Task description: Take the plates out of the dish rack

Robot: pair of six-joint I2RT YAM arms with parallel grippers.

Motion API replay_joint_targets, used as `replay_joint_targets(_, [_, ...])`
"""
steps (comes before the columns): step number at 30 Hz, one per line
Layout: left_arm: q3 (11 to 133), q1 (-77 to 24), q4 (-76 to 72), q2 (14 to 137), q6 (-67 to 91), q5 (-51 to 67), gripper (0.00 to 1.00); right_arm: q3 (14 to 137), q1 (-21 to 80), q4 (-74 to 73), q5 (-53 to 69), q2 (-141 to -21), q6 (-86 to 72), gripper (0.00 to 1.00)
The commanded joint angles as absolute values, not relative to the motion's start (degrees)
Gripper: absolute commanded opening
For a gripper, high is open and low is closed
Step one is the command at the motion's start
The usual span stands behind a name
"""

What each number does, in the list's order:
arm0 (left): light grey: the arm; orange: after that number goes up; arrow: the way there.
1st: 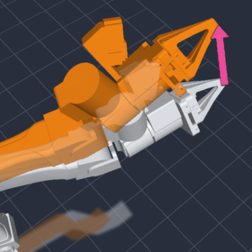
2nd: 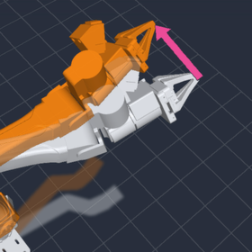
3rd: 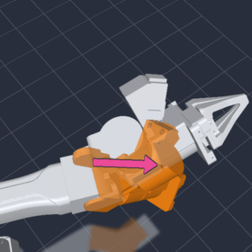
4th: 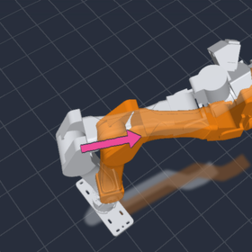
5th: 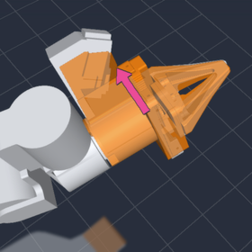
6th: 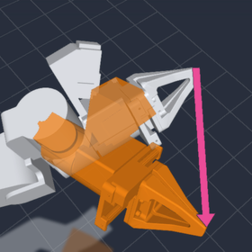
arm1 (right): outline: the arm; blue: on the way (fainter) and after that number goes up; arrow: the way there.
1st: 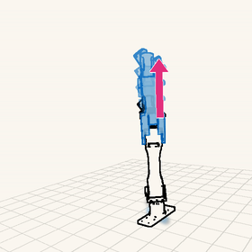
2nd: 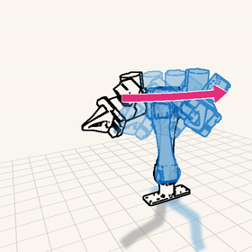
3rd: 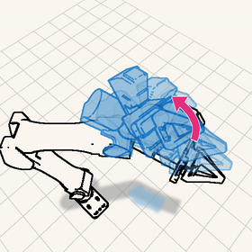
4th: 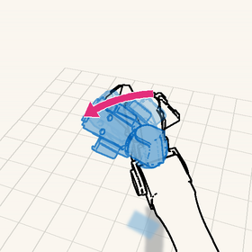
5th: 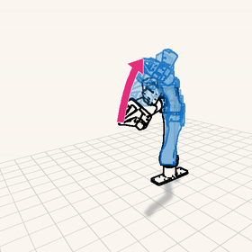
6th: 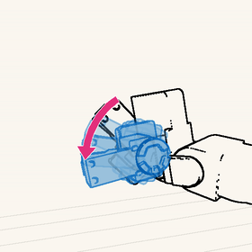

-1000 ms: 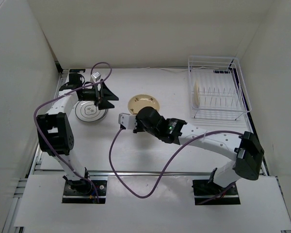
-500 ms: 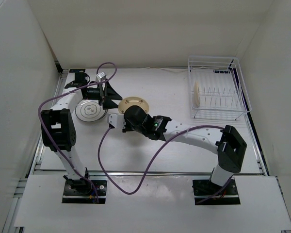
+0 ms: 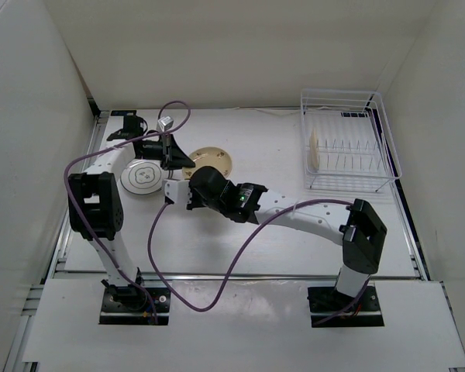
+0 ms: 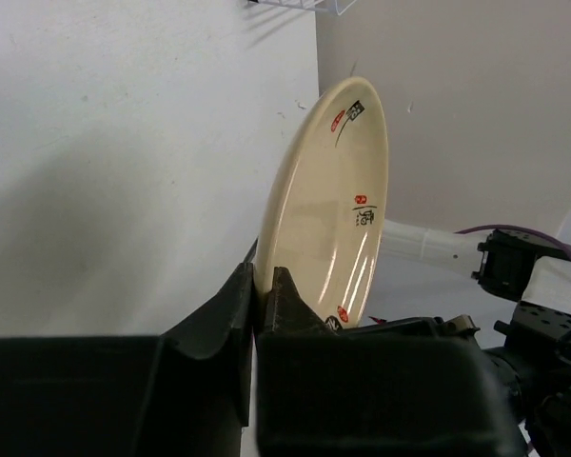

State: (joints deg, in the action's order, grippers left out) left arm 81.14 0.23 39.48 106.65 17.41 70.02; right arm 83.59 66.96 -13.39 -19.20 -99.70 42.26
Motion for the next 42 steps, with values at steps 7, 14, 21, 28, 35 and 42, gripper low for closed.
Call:
replay_joint_targets(7, [81.4,0.0,38.5,104.0,17.3,72.5,0.10,83.4,67.1,-11.8,-19.3,-97.7,40.0,0.67])
replay_joint_targets(14, [79.7,0.0,38.5,100.7,17.3,68.4,0.10,74.9,67.1,-11.8,-22.9,-89.7,38.2,1.00])
replay_joint_targets(21, [78.1,0.0,39.9,96.5,16.2,50.7,0.10,71.3,64.5,-2.2,-32.7,-80.5,37.4,1.00])
replay_joint_targets(28, [79.6,3.8,42.0,94.4,13.4,42.5,0.10,72.5,52.3,-5.4,-32.0,-76.4,34.7,1.00])
replay_joint_targets(35, [84.5,3.8,43.1,100.2,11.7,44.0,0.10,69.0,41.8,-7.1,-29.4,-69.4,33.5,1.00])
replay_joint_targets(42, [99.1,2.4,45.8,112.7,9.8,46.1,0.10,67.4,33.3,-9.0,-27.5,-65.9,32.4,1.00])
